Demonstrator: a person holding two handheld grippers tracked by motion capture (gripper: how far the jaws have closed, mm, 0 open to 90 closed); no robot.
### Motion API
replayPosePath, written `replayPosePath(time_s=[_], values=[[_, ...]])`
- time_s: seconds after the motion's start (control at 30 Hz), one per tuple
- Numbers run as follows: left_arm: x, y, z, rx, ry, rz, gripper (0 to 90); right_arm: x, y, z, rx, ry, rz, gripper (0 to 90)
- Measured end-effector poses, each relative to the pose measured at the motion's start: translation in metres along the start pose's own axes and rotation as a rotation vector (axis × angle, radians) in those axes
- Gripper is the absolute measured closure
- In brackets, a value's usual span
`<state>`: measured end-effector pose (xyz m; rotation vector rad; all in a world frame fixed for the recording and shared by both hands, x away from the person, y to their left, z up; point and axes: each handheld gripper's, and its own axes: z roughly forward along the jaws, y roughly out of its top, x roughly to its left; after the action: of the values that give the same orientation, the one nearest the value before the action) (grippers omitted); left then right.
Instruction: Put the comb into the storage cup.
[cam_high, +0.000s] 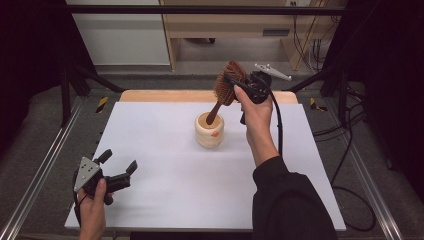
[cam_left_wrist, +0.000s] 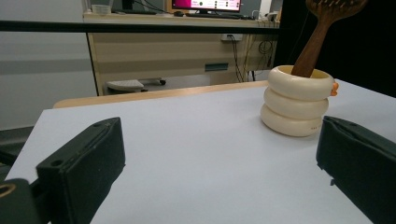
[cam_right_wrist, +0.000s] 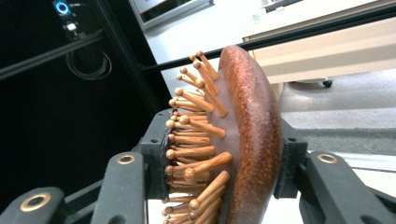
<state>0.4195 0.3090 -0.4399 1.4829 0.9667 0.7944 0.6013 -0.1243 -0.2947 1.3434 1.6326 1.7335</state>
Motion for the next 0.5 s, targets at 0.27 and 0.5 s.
replayPosePath(time_s=[0.27, 0.5], values=[[0.001, 0.000, 0.000, 0.001, -0.002, -0.001, 1.4, -0.002, -0.004, 0.008, 0.019, -0.011, -0.012, 51.4], [0.001, 0.000, 0.000, 0.001, -0.003, -0.001, 1.4, -0.003, -0.011, 0.013, 0.038, -0.016, -0.023, 51.3]])
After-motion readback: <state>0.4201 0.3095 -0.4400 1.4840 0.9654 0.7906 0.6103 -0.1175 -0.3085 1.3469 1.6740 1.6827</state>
